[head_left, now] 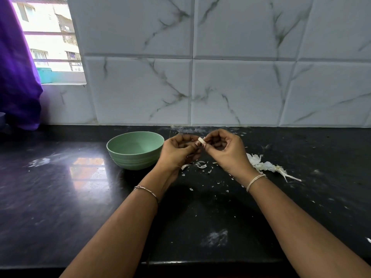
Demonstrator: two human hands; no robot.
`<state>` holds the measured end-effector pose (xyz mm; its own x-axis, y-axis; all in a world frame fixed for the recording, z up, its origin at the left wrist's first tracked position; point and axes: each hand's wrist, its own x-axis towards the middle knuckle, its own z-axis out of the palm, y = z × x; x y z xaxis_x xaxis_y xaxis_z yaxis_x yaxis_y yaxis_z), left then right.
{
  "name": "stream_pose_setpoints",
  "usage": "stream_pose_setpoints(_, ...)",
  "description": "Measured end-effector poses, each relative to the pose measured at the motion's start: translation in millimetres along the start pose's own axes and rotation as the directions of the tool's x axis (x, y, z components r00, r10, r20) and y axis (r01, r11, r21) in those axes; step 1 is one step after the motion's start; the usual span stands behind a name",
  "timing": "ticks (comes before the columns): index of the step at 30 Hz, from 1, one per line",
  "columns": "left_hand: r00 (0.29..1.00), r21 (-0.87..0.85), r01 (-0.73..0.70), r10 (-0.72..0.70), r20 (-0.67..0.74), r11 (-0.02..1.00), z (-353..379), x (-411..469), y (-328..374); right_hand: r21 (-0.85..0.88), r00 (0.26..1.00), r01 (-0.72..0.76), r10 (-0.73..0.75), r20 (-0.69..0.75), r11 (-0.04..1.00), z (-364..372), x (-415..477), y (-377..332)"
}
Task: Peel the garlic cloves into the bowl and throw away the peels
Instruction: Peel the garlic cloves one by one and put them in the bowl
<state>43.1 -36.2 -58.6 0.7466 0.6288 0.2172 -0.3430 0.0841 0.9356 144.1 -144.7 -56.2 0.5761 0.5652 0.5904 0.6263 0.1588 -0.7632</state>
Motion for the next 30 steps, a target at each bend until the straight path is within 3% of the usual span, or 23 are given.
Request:
stream_pose_setpoints(5,0.996,0.087,-0.090,0.089,0.017,0.992,-1,1,0,0.230,0.987,-0.160,0.155,0.039,0.960,0,-2,-3)
stream_pose_setpoints(10,0.959,0.381,-0.267,0.283,0.013,0.885,0,5,-4,0.484,0.915,-0.397,0.380,0.139,0.780,0,-1,-9)
stream_pose_setpoints(13,0.925,0.489,-0.343,0.379,0.027,0.802,3,4,-6,0.548,0.889,-0.447,0.421,0.183,0.706,-1,-1,-10)
stream_pose_setpoints(22,0.892,0.602,-0.363,0.451,0.005,0.711,5,3,-8,0.626,0.865,-0.487,0.434,0.251,0.609,1,1,-9)
stream_pose_setpoints(25,0.890,0.613,-0.357,0.455,-0.005,0.704,5,5,-9,0.596,0.872,-0.481,0.423,0.248,0.643,-1,1,-9)
stream_pose_setpoints(30,0.924,0.590,-0.313,0.381,0.009,0.744,3,8,-12,0.341,0.960,-0.268,0.280,0.015,0.901,-3,0,-7)
